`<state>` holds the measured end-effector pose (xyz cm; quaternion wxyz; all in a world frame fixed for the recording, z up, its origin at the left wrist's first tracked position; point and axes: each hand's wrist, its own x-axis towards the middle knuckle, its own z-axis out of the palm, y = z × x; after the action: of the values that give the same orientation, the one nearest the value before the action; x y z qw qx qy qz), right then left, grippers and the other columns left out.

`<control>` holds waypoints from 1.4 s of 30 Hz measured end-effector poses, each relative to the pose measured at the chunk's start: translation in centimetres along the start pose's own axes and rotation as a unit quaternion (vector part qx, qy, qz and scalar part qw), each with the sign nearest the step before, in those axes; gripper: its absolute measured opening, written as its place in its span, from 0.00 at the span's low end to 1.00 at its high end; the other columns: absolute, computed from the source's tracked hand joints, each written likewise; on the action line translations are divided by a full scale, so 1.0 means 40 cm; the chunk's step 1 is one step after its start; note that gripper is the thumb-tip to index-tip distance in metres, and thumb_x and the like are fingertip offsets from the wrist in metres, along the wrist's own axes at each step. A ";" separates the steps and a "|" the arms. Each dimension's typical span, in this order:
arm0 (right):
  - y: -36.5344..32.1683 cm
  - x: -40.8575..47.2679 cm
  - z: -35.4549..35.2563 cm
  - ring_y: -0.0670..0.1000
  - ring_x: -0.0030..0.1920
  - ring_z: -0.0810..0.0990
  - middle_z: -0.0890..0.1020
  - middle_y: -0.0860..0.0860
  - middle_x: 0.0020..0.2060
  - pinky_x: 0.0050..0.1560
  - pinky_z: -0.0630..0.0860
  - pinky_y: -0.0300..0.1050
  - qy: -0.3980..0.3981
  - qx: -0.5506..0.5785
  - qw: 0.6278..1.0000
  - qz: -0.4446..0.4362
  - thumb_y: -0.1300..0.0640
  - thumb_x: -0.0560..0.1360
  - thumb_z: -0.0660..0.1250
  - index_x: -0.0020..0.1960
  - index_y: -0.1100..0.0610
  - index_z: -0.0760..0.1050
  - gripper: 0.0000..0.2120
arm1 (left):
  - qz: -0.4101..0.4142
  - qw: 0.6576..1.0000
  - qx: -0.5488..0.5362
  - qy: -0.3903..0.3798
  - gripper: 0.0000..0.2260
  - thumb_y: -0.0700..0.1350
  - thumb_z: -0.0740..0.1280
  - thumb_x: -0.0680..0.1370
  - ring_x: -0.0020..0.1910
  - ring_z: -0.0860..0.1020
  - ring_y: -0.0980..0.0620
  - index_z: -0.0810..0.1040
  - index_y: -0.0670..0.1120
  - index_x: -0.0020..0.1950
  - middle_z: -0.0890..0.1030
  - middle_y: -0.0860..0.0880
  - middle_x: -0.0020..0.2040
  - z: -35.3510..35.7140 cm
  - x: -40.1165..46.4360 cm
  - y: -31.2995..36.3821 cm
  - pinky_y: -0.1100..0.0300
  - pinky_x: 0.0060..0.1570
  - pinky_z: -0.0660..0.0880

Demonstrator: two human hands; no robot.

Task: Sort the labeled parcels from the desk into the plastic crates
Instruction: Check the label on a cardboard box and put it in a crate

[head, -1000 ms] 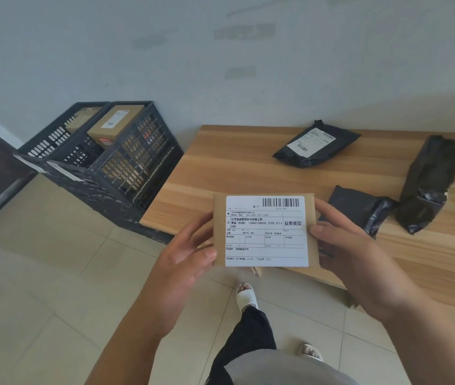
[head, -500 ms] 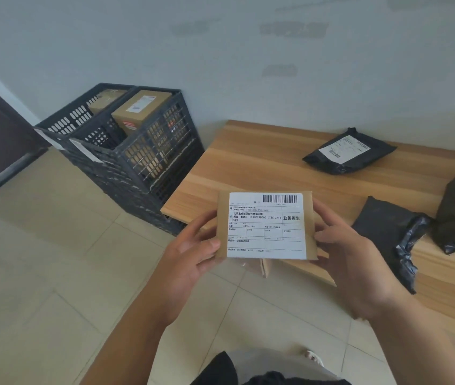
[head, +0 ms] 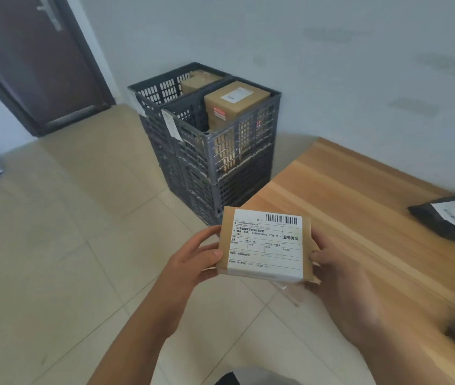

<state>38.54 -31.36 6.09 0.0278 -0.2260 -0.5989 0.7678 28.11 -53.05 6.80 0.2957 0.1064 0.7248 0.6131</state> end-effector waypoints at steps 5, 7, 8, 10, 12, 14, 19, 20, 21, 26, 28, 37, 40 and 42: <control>0.007 0.100 0.166 0.46 0.43 0.79 0.86 0.51 0.54 0.47 0.71 0.49 -0.057 -0.045 0.997 -0.006 0.59 0.74 0.55 0.65 0.42 0.79 0.26 | -0.006 0.999 -0.036 0.037 0.22 0.52 0.63 0.75 0.63 0.82 0.52 0.75 0.60 0.70 0.86 0.53 0.61 -0.180 0.011 -0.047 0.47 0.69 0.74; 0.000 0.134 0.211 0.47 0.46 0.81 0.86 0.51 0.56 0.47 0.73 0.48 -0.077 -0.050 0.996 0.001 0.57 0.70 0.57 0.65 0.42 0.79 0.27 | -0.006 0.997 -0.055 0.050 0.22 0.50 0.63 0.75 0.62 0.82 0.51 0.76 0.59 0.70 0.86 0.52 0.61 -0.233 0.027 -0.057 0.48 0.68 0.73; -0.005 0.151 0.229 0.47 0.47 0.82 0.86 0.51 0.56 0.48 0.73 0.49 -0.083 -0.044 0.996 0.005 0.56 0.69 0.58 0.64 0.41 0.80 0.27 | -0.004 0.997 -0.059 0.053 0.23 0.49 0.63 0.75 0.62 0.82 0.51 0.76 0.58 0.70 0.86 0.51 0.61 -0.255 0.037 -0.058 0.49 0.67 0.73; -0.018 0.192 0.261 0.48 0.48 0.83 0.87 0.50 0.56 0.51 0.74 0.51 -0.090 -0.035 0.995 0.010 0.56 0.69 0.59 0.61 0.39 0.82 0.25 | -0.002 0.996 -0.063 0.057 0.23 0.48 0.64 0.75 0.63 0.82 0.51 0.76 0.58 0.70 0.85 0.51 0.62 -0.296 0.067 -0.055 0.49 0.67 0.73; -0.033 0.246 0.289 0.49 0.49 0.84 0.87 0.51 0.56 0.54 0.75 0.54 -0.082 -0.032 0.996 0.021 0.54 0.69 0.61 0.61 0.40 0.82 0.23 | -0.002 0.996 -0.067 0.062 0.23 0.48 0.64 0.74 0.64 0.82 0.49 0.76 0.58 0.70 0.85 0.51 0.62 -0.335 0.114 -0.049 0.48 0.69 0.73; -0.040 0.317 0.312 0.51 0.49 0.84 0.87 0.52 0.55 0.53 0.76 0.54 -0.068 -0.029 0.997 0.033 0.52 0.69 0.64 0.62 0.42 0.82 0.22 | -0.003 0.995 -0.072 0.063 0.24 0.48 0.63 0.74 0.64 0.81 0.48 0.77 0.58 0.70 0.85 0.51 0.62 -0.372 0.173 -0.046 0.48 0.69 0.72; -0.065 0.553 0.395 0.47 0.43 0.84 0.87 0.50 0.49 0.45 0.73 0.48 -0.055 -0.017 0.998 0.036 0.51 0.69 0.66 0.61 0.52 0.79 0.20 | -0.001 0.993 -0.081 0.082 0.24 0.46 0.62 0.74 0.63 0.82 0.49 0.76 0.57 0.71 0.85 0.49 0.62 -0.483 0.356 -0.020 0.49 0.68 0.72; -0.075 0.608 0.417 0.46 0.42 0.84 0.88 0.50 0.49 0.44 0.73 0.46 -0.055 -0.014 0.998 0.036 0.52 0.69 0.67 0.60 0.52 0.78 0.20 | -0.003 0.993 -0.084 0.088 0.25 0.46 0.62 0.74 0.64 0.81 0.48 0.76 0.56 0.71 0.85 0.49 0.63 -0.511 0.398 -0.009 0.49 0.68 0.72; -0.087 0.662 0.438 0.46 0.43 0.85 0.88 0.49 0.49 0.44 0.74 0.46 -0.060 -0.010 0.997 0.038 0.52 0.68 0.67 0.60 0.52 0.78 0.20 | -0.005 0.992 -0.088 0.094 0.25 0.46 0.62 0.74 0.64 0.81 0.46 0.75 0.55 0.71 0.85 0.48 0.63 -0.540 0.440 0.006 0.49 0.67 0.72; -0.134 0.913 0.520 0.54 0.54 0.85 0.87 0.52 0.55 0.51 0.76 0.51 -0.097 0.004 0.993 0.067 0.54 0.69 0.72 0.61 0.53 0.76 0.21 | -0.008 0.990 -0.078 0.115 0.28 0.44 0.60 0.71 0.63 0.81 0.46 0.76 0.52 0.72 0.85 0.47 0.63 -0.685 0.636 0.088 0.50 0.64 0.72; -0.151 1.003 0.548 0.51 0.52 0.85 0.87 0.52 0.54 0.49 0.78 0.47 -0.112 -0.001 0.991 0.076 0.57 0.70 0.73 0.61 0.54 0.76 0.19 | -0.005 0.989 -0.070 0.127 0.27 0.44 0.60 0.71 0.63 0.81 0.46 0.76 0.53 0.71 0.85 0.48 0.63 -0.734 0.704 0.105 0.51 0.63 0.72; -0.199 1.321 0.727 0.52 0.51 0.85 0.87 0.53 0.54 0.47 0.77 0.47 -0.124 -0.020 0.988 0.088 0.54 0.67 0.69 0.61 0.56 0.74 0.23 | -0.019 0.986 -0.088 0.142 0.22 0.45 0.63 0.76 0.61 0.82 0.49 0.77 0.56 0.70 0.85 0.49 0.62 -0.962 0.963 0.133 0.51 0.62 0.72; -0.214 1.430 0.795 0.51 0.50 0.86 0.87 0.53 0.53 0.48 0.78 0.47 -0.098 -0.016 0.991 0.088 0.54 0.66 0.70 0.61 0.57 0.74 0.23 | -0.022 0.990 -0.080 0.117 0.17 0.48 0.70 0.79 0.63 0.82 0.52 0.79 0.61 0.67 0.85 0.51 0.62 -1.066 1.074 0.140 0.50 0.66 0.72; -0.230 1.505 0.853 0.51 0.49 0.86 0.87 0.54 0.53 0.46 0.79 0.45 -0.090 -0.022 0.992 0.082 0.54 0.67 0.70 0.60 0.57 0.74 0.22 | -0.020 0.993 -0.070 0.097 0.17 0.51 0.74 0.77 0.64 0.81 0.52 0.80 0.65 0.65 0.85 0.52 0.62 -1.155 1.149 0.153 0.47 0.69 0.71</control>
<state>-30.48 -40.88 1.95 -0.0945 -0.2049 -0.5947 0.7716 -35.88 -66.05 2.29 0.2432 0.0109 0.7072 0.6638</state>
